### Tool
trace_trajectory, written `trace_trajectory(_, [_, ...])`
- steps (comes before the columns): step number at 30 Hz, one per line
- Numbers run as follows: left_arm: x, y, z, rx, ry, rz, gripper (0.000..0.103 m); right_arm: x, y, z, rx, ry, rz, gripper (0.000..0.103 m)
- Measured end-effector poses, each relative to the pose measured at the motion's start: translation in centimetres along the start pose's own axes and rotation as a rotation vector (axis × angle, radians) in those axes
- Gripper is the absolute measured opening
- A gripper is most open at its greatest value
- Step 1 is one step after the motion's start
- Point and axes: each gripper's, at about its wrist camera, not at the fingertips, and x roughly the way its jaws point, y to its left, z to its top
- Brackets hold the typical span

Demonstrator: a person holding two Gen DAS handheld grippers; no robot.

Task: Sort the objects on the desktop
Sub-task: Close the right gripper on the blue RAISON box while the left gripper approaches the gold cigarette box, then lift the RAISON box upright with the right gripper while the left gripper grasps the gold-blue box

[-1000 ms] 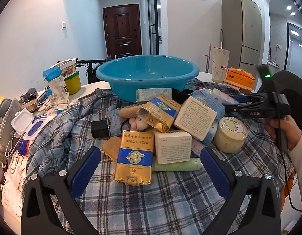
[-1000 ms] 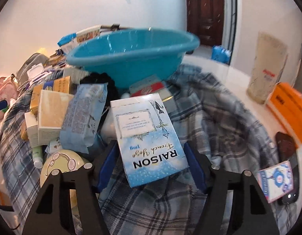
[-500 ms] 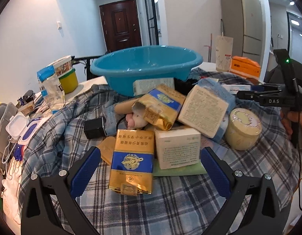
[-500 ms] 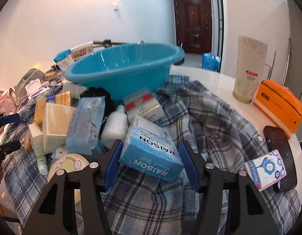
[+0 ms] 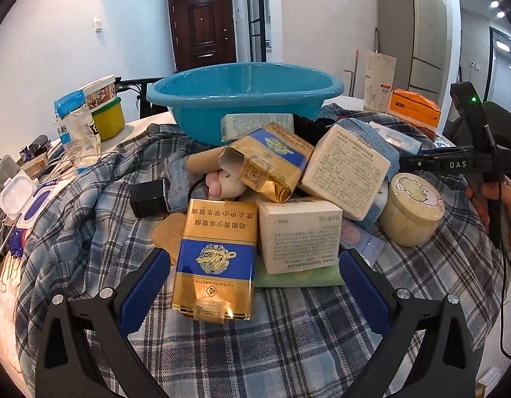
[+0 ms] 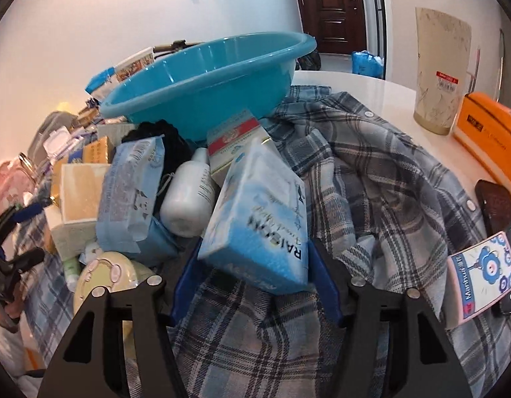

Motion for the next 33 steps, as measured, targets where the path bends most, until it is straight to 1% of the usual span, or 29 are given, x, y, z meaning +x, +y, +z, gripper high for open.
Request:
trace_trajectory(2, [-0.1,-0.1,0.0,0.001,-0.001,-0.002,0.103,-0.3,-0.3,0.0,0.02,-0.014,0.014,0.061])
trace_trajectory(5, [-0.2,-0.1,0.0,0.0,0.002,-0.002,0.103,-0.4,-0.1,0.2,0.008,-0.029,-0.036,0.061])
trace_trajectory(9, [-0.3,0.0,0.0,-0.014,0.002,-0.022,0.103,-0.1,0.4,0.6,-0.012,-0.009,-0.077,0.06])
trace_trajectory(11, [-0.5,0.0,-0.1,-0.009,-0.003,-0.017,0.103,0.0,0.2,0.8,0.019,-0.003,-0.045,0.061])
trace_trajectory(12, [-0.6,0.0,-0.1,-0.006,-0.005,-0.014,0.103,-0.2,0.3,0.8,0.019,-0.018,-0.037,0.062])
trace_trajectory(13, [-0.6,0.0,-0.1,-0.005,-0.006,-0.012,0.103,-0.5,0.6,0.8,0.002,-0.036,-0.052,0.063])
trace_trajectory(15, [-0.5,0.1,0.0,-0.009,-0.003,-0.014,0.103,-0.9,1.6,0.8,-0.053,-0.058,-0.136,0.063])
trace_trajectory(17, [-0.4,0.2,0.0,-0.015,-0.002,-0.019,0.103,-0.7,2.4,0.9,-0.096,-0.057,-0.183,0.063])
trace_trajectory(19, [-0.5,0.2,0.0,-0.016,-0.005,-0.023,0.103,-0.1,3.1,1.1,-0.14,-0.027,-0.256,0.063])
trace_trajectory(20, [-0.5,0.2,0.0,-0.015,-0.005,-0.025,0.103,0.3,3.4,1.1,-0.159,-0.008,-0.267,0.063])
trace_trajectory(21, [-0.5,0.1,0.0,-0.012,-0.004,-0.023,0.103,0.4,3.4,1.1,-0.154,-0.003,-0.253,0.063])
trace_trajectory(22, [-0.5,0.1,-0.1,-0.01,-0.004,-0.021,0.103,0.4,3.4,1.1,-0.148,-0.004,-0.252,0.06])
trace_trajectory(23, [-0.5,0.1,-0.1,-0.007,-0.004,-0.019,0.103,0.4,3.3,1.1,-0.15,-0.006,-0.252,0.048])
trace_trajectory(25, [-0.6,0.1,-0.1,-0.005,-0.005,-0.018,0.103,0.3,3.0,1.2,-0.129,-0.014,-0.239,0.044])
trace_trajectory(26, [-0.6,0.2,-0.1,-0.006,-0.005,-0.019,0.103,-0.1,2.7,1.2,-0.11,-0.025,-0.225,0.04])
trace_trajectory(29, [-0.6,0.4,-0.1,-0.013,-0.005,-0.021,0.103,-1.4,1.4,1.2,-0.046,-0.071,-0.198,0.033])
trace_trajectory(30, [-0.6,0.4,-0.1,-0.015,-0.005,-0.021,0.103,-1.9,0.8,1.2,-0.02,-0.085,-0.184,0.032])
trace_trajectory(31, [-0.6,0.5,-0.1,-0.018,-0.005,-0.022,0.103,-2.3,0.1,1.1,0.005,-0.094,-0.183,0.031])
trace_trajectory(33, [-0.5,0.5,-0.1,-0.021,-0.004,-0.026,0.103,-2.7,-1.0,0.9,0.03,-0.099,-0.212,0.031])
